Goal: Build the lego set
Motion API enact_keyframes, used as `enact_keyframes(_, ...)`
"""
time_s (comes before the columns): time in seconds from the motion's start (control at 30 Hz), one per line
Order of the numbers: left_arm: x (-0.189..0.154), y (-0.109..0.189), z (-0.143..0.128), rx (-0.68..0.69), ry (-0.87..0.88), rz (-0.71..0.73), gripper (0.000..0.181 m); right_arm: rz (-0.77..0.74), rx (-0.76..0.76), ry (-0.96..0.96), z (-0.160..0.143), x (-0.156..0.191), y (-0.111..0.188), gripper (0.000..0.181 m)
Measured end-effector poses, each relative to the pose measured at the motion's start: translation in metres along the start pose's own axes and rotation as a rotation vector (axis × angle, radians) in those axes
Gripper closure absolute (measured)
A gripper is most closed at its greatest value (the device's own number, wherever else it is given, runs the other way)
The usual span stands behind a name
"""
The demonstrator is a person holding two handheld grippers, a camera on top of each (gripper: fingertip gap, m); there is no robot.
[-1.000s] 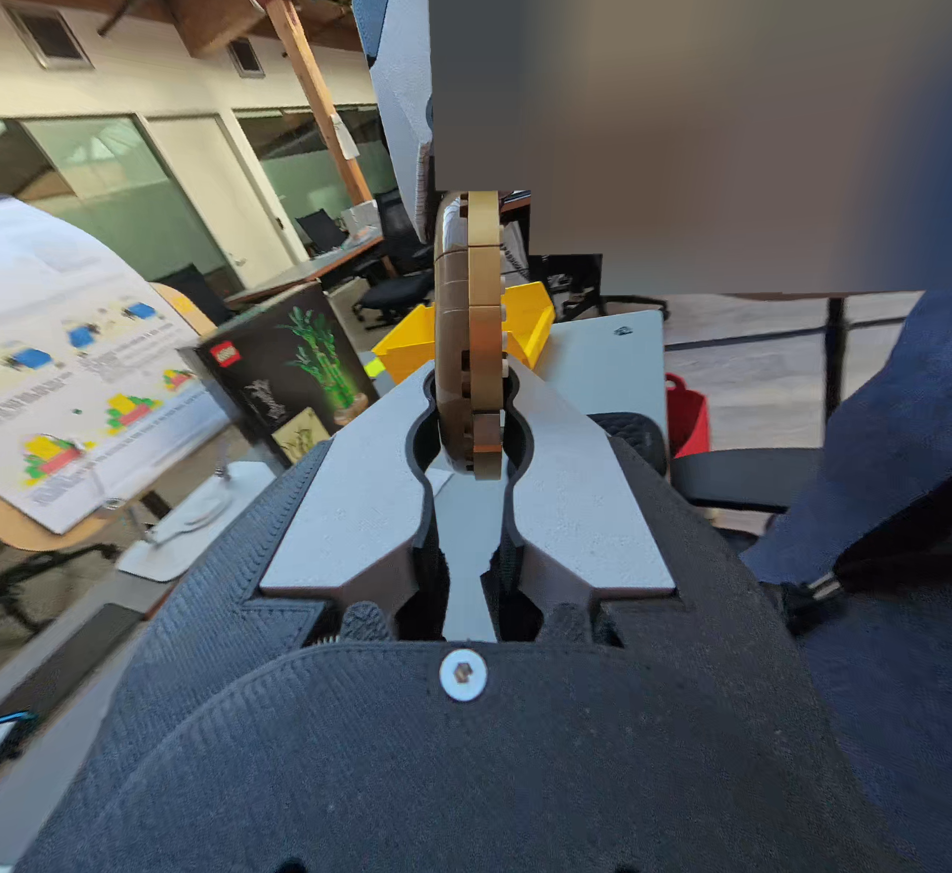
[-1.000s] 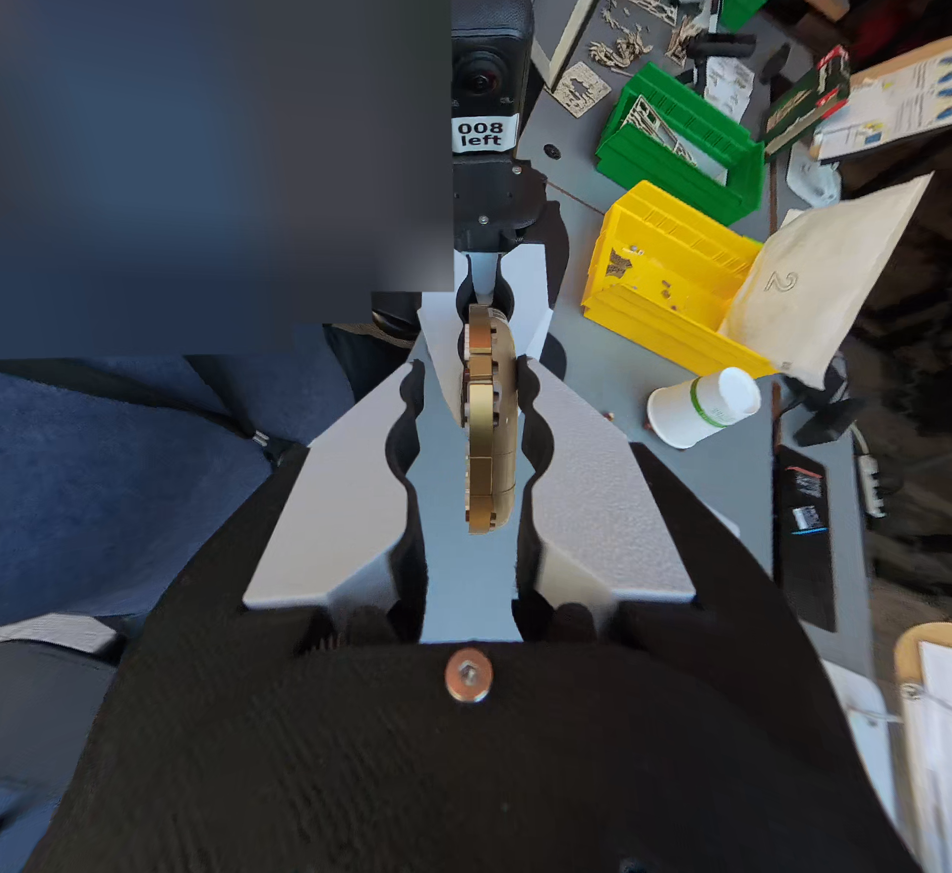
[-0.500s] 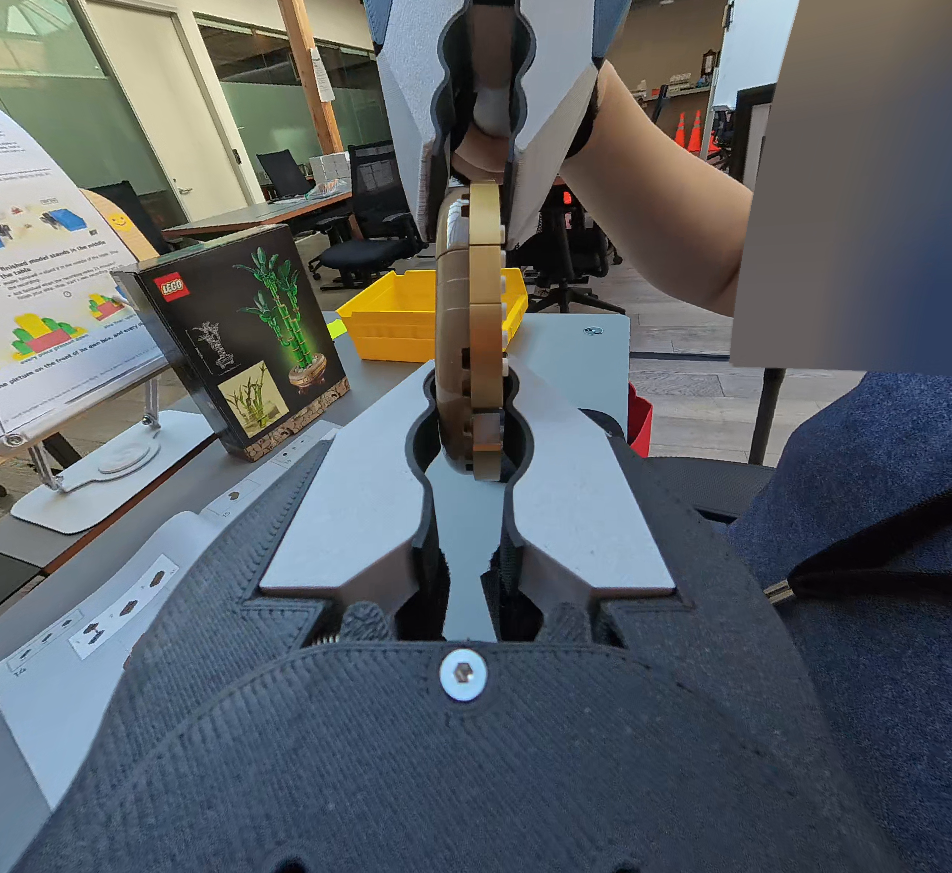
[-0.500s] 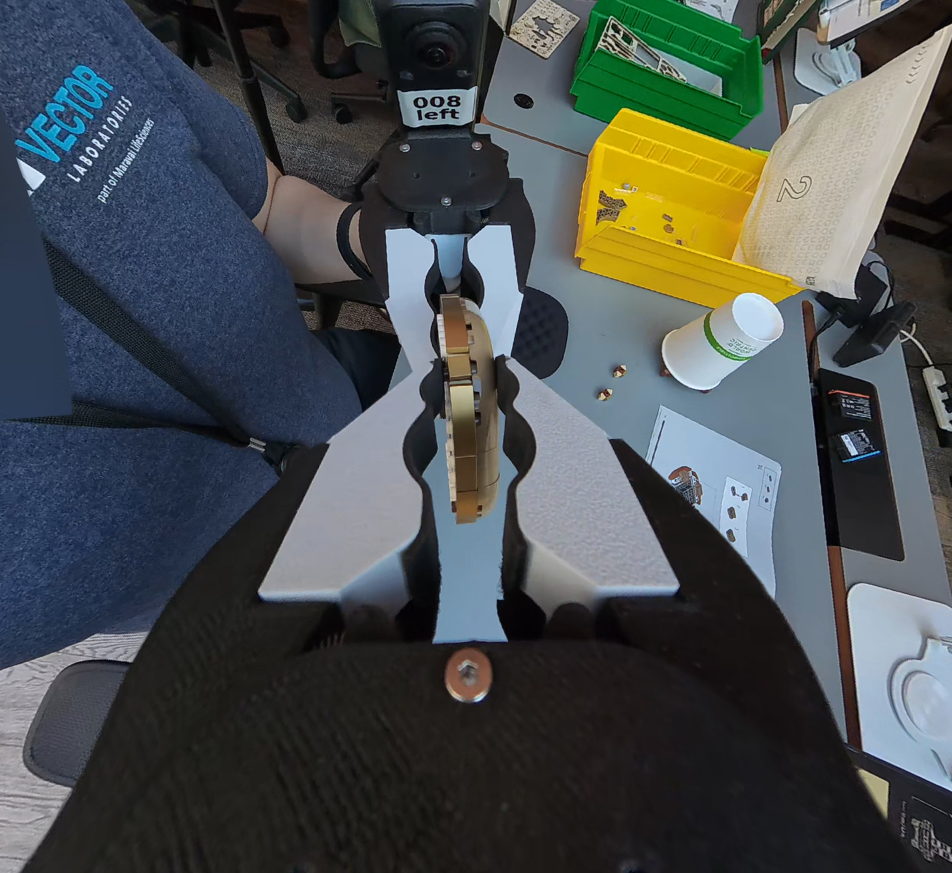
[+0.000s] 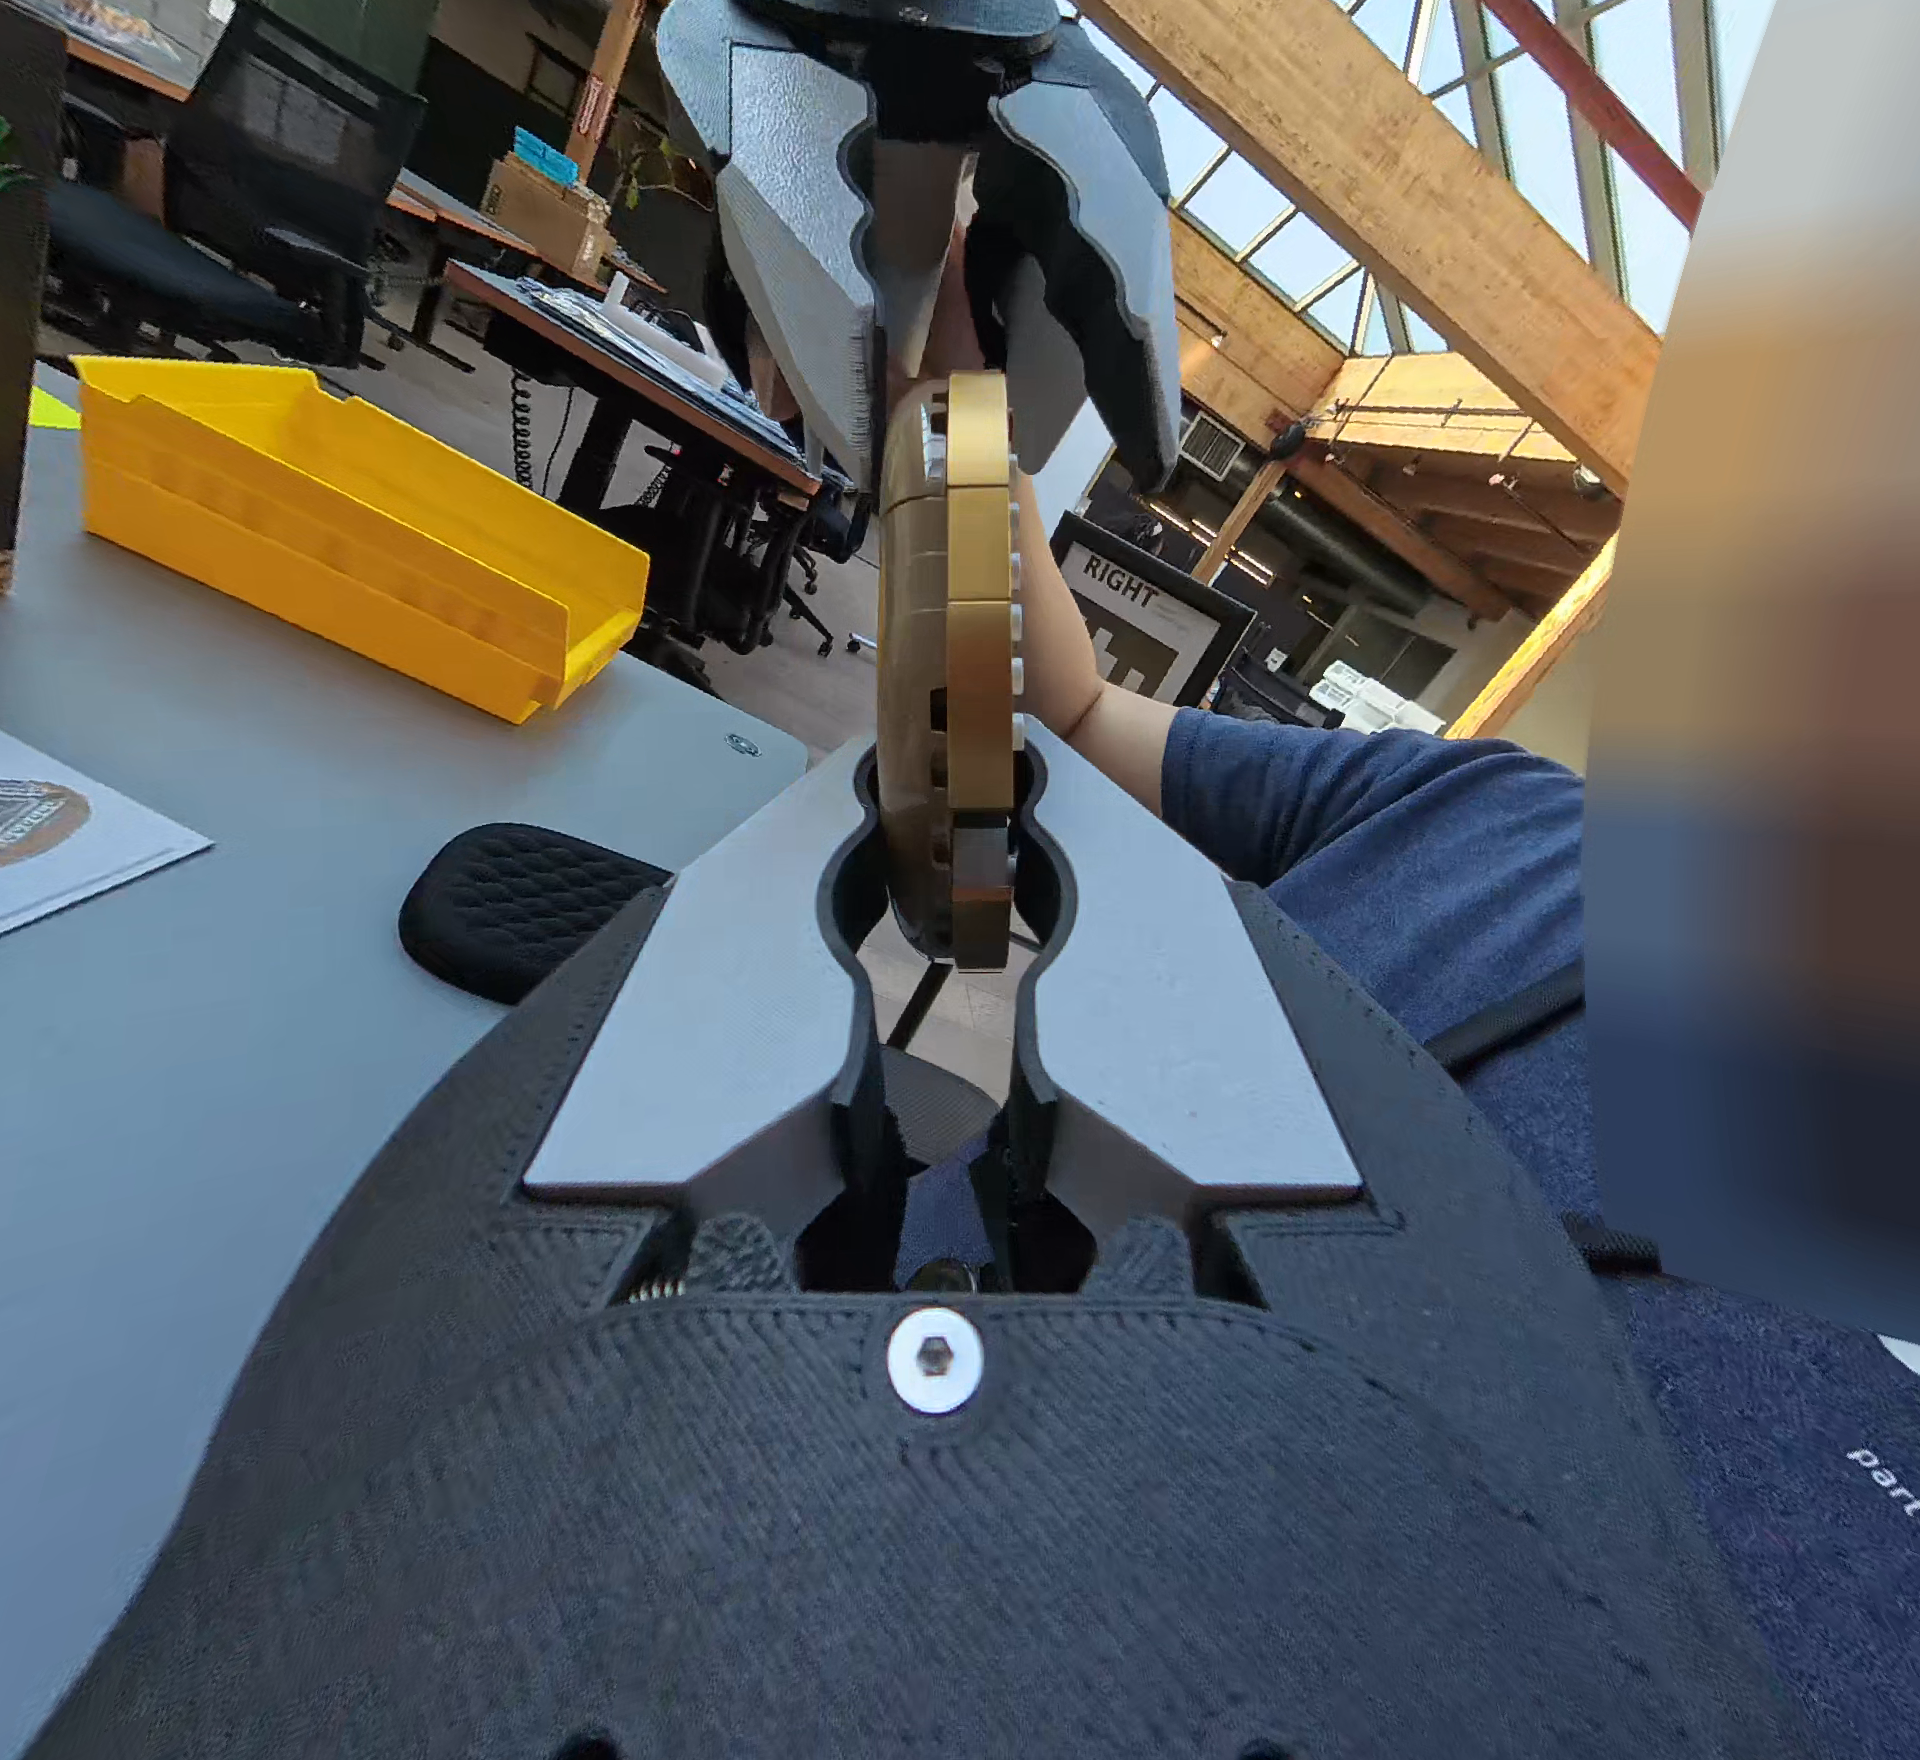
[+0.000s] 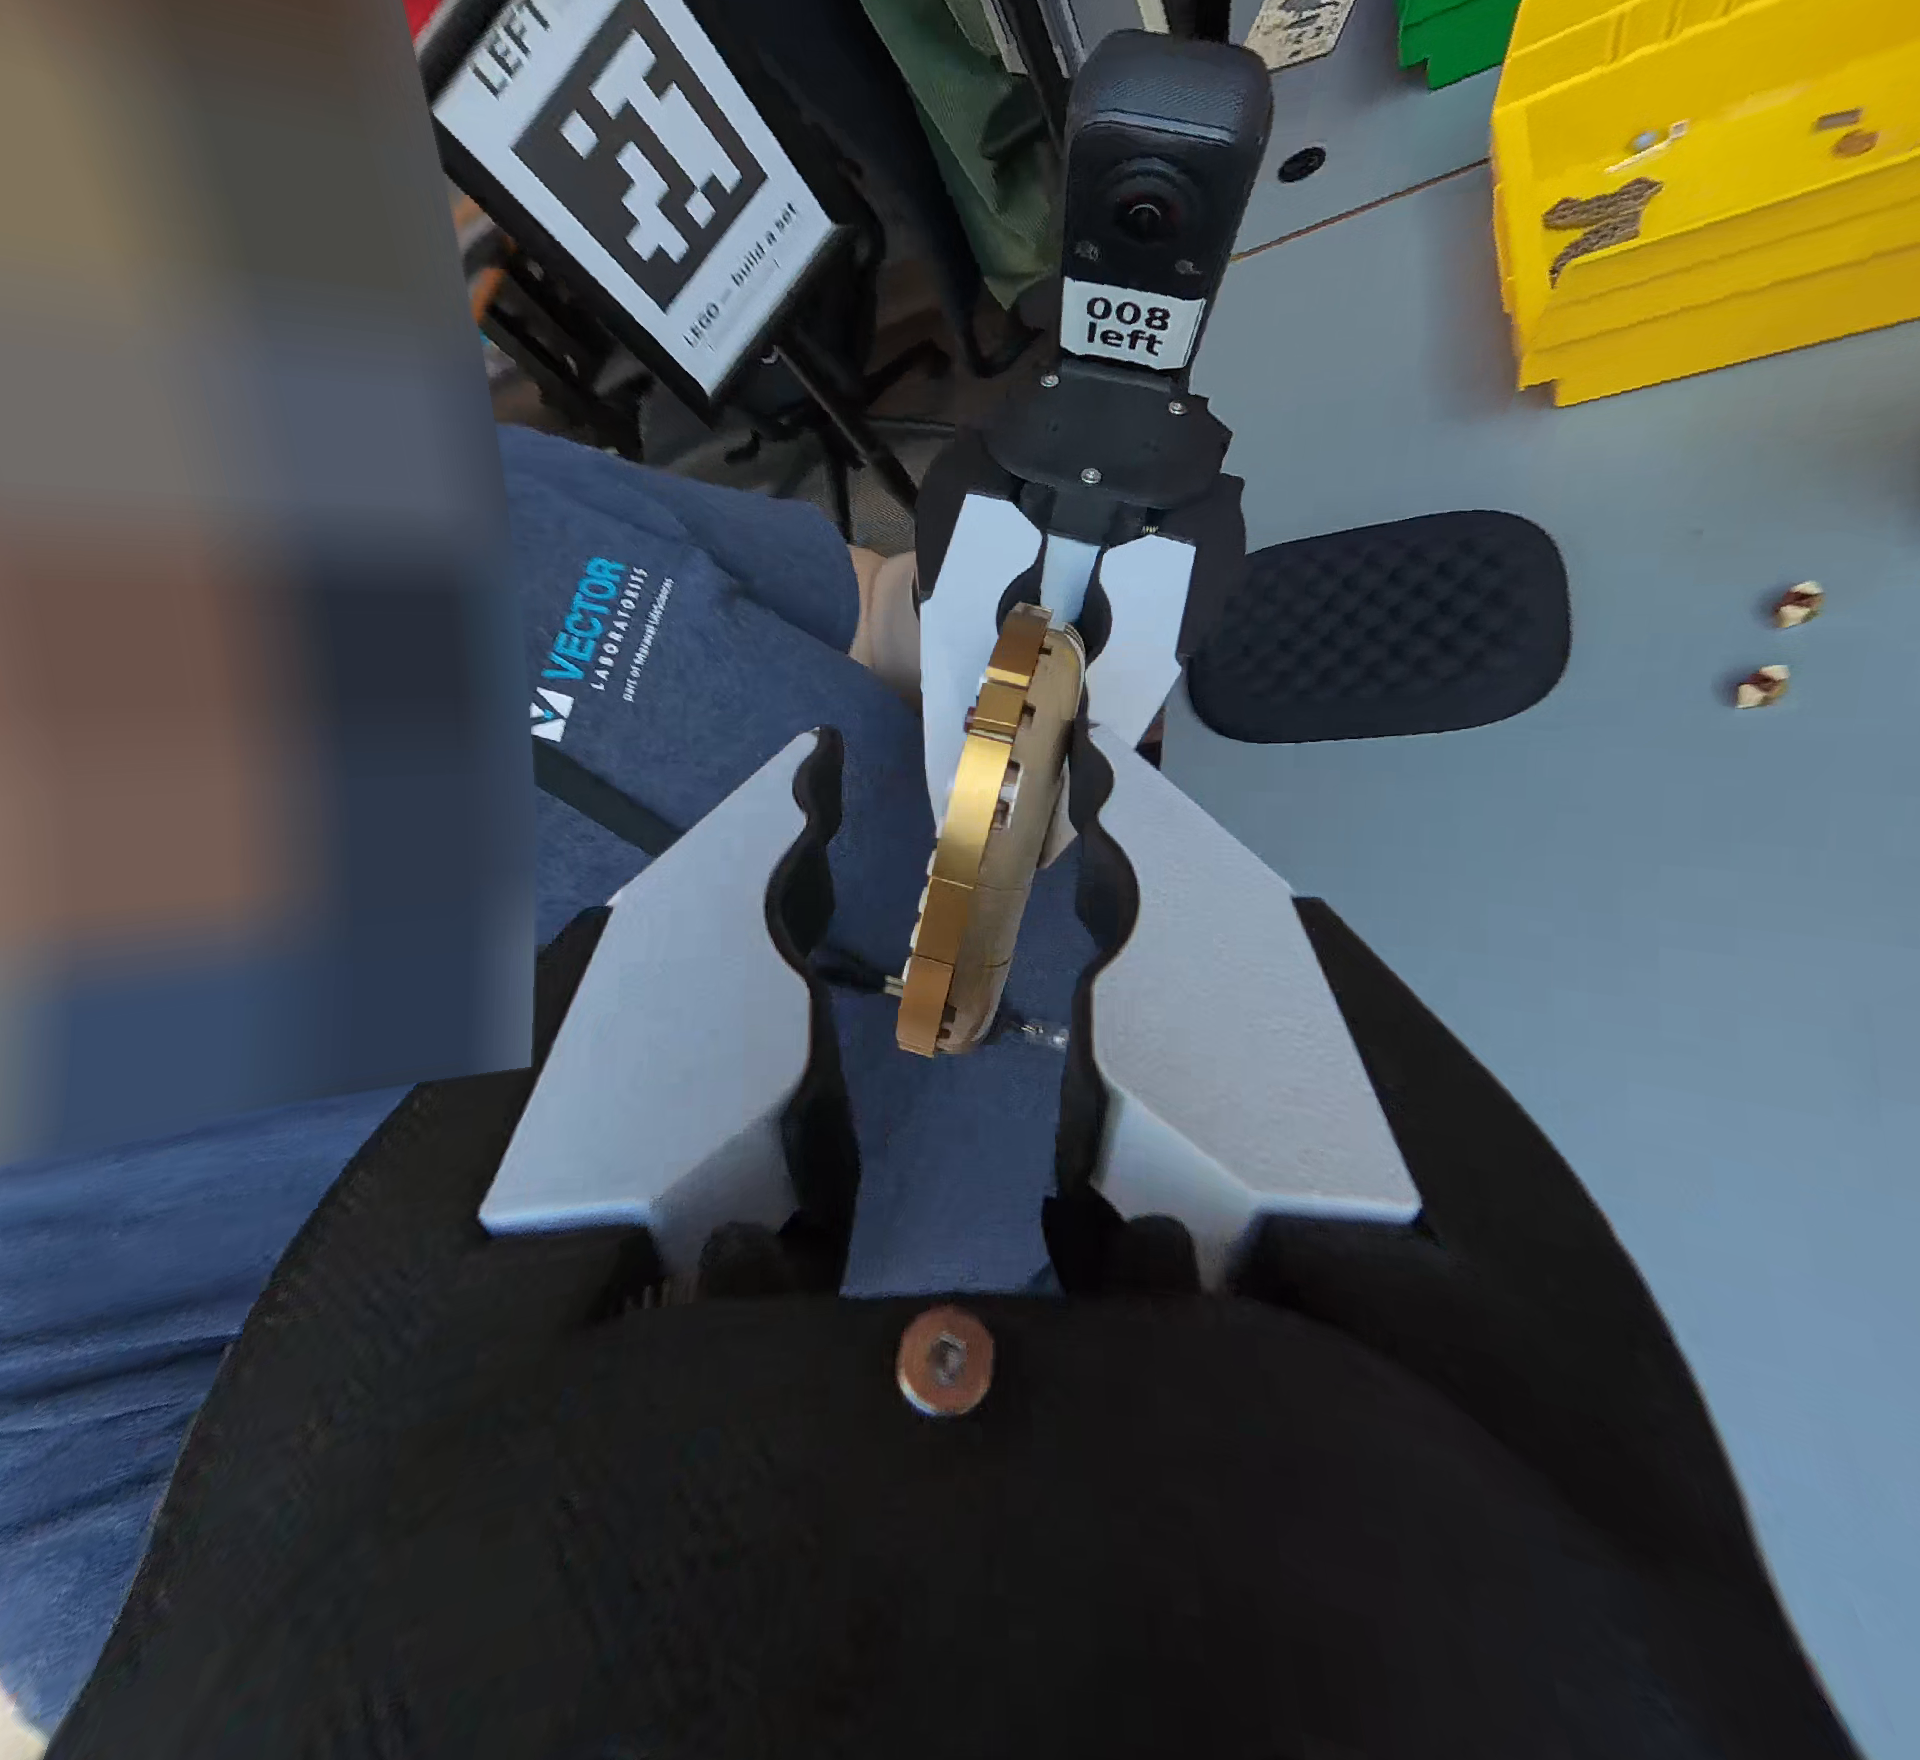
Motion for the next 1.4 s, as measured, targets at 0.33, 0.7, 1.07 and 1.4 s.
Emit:
enact_keyframes(0.33, 0.021, 0.009, 0.001, -0.027, 0.095, 0.122, 0.164, 0.012, -0.126, -0.173, -0.006, -0.046, 0.012, 0.138)
enact_keyframes(0.7, 0.029, 0.01, -0.003, -0.018, 0.107, 0.148, 0.164, -0.057, -0.175, -0.157, -0.009, -0.057, 0.021, 0.126)
enact_keyframes(1.07, 0.031, 0.013, -0.002, -0.012, 0.059, 0.198, 0.164, -0.064, -0.131, -0.101, -0.012, -0.056, 0.013, 0.138)
enact_keyframes(1.4, 0.007, 0.012, 0.0, 0.093, -0.503, 0.324, 0.164, -0.149, -0.075, 0.422, -0.008, -0.009, 0.001, 0.142)
Point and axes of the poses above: each gripper's, where its closed fingertips meet, y back along the fingers, z out of its top, x = y × z across the jaws, the point moved 7 cm from there along y, back along the fingers, and after that the axes turned 2 degrees about -z, right-handed, at the moved point
